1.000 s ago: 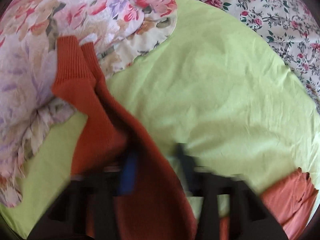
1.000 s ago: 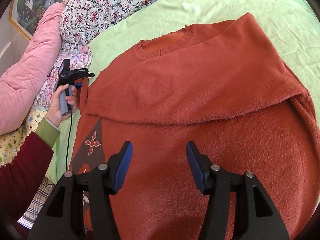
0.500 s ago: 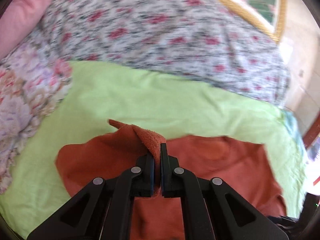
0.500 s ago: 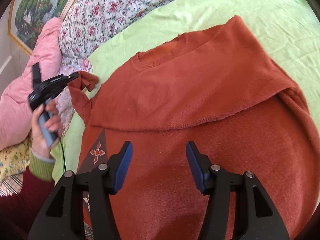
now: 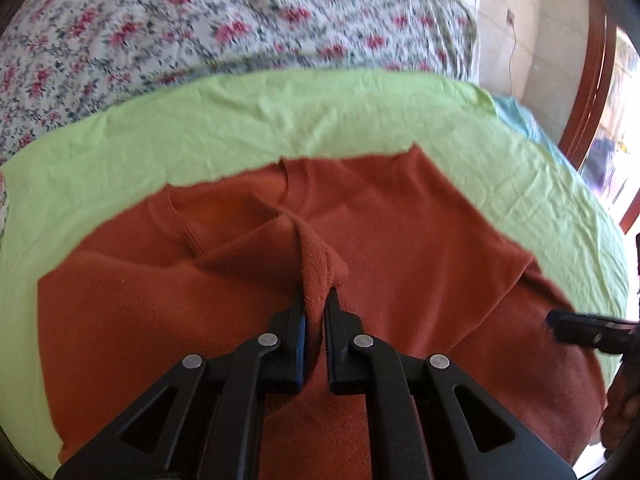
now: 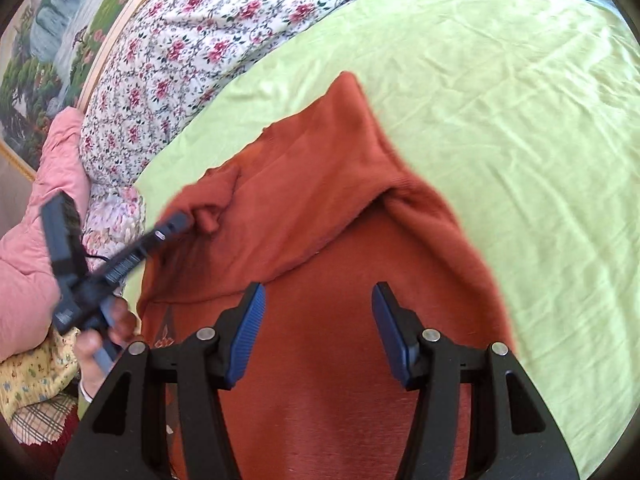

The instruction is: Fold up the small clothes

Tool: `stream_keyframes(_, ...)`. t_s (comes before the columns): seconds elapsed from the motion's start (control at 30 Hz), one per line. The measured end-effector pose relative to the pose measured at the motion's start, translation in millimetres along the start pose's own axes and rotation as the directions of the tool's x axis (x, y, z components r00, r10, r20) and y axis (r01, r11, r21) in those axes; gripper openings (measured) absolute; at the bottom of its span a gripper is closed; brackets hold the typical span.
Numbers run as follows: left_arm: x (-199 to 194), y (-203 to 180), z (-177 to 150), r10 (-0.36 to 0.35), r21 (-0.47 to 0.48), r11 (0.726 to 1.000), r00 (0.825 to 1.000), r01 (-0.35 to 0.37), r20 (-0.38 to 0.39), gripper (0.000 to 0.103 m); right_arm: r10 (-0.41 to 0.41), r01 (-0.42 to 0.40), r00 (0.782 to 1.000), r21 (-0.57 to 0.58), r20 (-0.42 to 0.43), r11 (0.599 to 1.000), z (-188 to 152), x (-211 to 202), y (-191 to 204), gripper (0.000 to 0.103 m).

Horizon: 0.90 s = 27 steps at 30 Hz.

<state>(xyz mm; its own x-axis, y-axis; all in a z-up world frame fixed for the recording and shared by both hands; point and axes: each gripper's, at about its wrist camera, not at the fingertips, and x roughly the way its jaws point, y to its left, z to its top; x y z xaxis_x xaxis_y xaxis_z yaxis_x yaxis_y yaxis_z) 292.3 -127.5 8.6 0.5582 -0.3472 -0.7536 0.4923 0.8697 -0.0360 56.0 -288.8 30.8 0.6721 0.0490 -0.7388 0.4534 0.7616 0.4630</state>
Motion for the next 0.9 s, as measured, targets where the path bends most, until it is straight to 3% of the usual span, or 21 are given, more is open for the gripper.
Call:
stream_keyframes(0.1, 5.3, 1.1, -10.4, 0.004, -0.004, 1.000, 1.000, -0.004, -0.028, 0.021, -0.002, 0.002, 1.000, -0.004, -0.001, 1.000, 4.5, 1.8, -1.7, 0.057)
stream_keyframes(0.17, 3.5, 4.9, -16.3, 0.003, -0.016, 1.000, 0.999, -0.003, -0.036, 0.048, 0.001, -0.001, 1.000, -0.013, -0.004, 1.000, 7.2, 5.8, 2.3, 0.057)
stream_keyframes(0.23, -6.0, 8.2, -25.4, 0.018, -0.024, 1.000, 0.999, -0.019, -0.032, 0.055, 0.007, -0.007, 1.000, -0.033, -0.013, 0.999, 10.1, 10.9, 7.6, 0.057)
stream_keyframes(0.33, -25.5, 17.4, -41.2, 0.011, -0.043, 0.999, 1.000, -0.012, -0.026, 0.055, 0.020, -0.022, 1.000, -0.079, -0.021, 0.997, 18.5, 21.0, 25.3, 0.057)
stream_keyframes(0.43, -50.0, 33.4, -59.6, 0.047, -0.072, 0.996, 0.999, -0.048, -0.016, 0.056, 0.032, -0.037, 0.999, -0.149, -0.035, 0.988, 32.2, 36.3, 50.0, 0.057)
stream_keyframes(0.57, -85.2, 71.6, -84.7, 0.141, -0.152, 0.979, 0.990, -0.140, -0.001, 0.058, 0.038, -0.056, 0.996, -0.241, -0.082, 0.969, 58.3, 68.1, 92.2, 0.059)
stream_keyframes(0.67, -101.9, 107.7, -105.5, 0.241, -0.210, 0.948, 0.970, -0.239, -0.019, 0.061, 0.067, -0.096, 0.993, -0.341, -0.096, 0.935, 78.9, 91.1, 125.1, 0.062)
stream_keyframes(0.73, -99.4, 125.6, -113.7, 0.274, -0.235, 0.931, 0.960, -0.279, -0.054, 0.061, 0.041, -0.073, 0.995, -0.389, -0.091, 0.918, 95.8, 113.6, 141.6, 0.062)
stream_keyframes(0.83, -91.8, 151.5, -124.7, 0.277, -0.293, 0.910, 0.956, -0.295, -0.102, 0.061, -0.015, -0.043, 0.990, -0.401, -0.141, 0.915, 117.5, 159.9, 150.8, 0.062)
stream_keyframes(0.9, -87.2, 163.4, -128.3, 0.243, -0.347, 0.899, 0.963, -0.268, -0.115, 0.061, -0.044, -0.042, 0.978, -0.398, -0.206, 0.916, 123.7, 190.9, 153.4, 0.062)
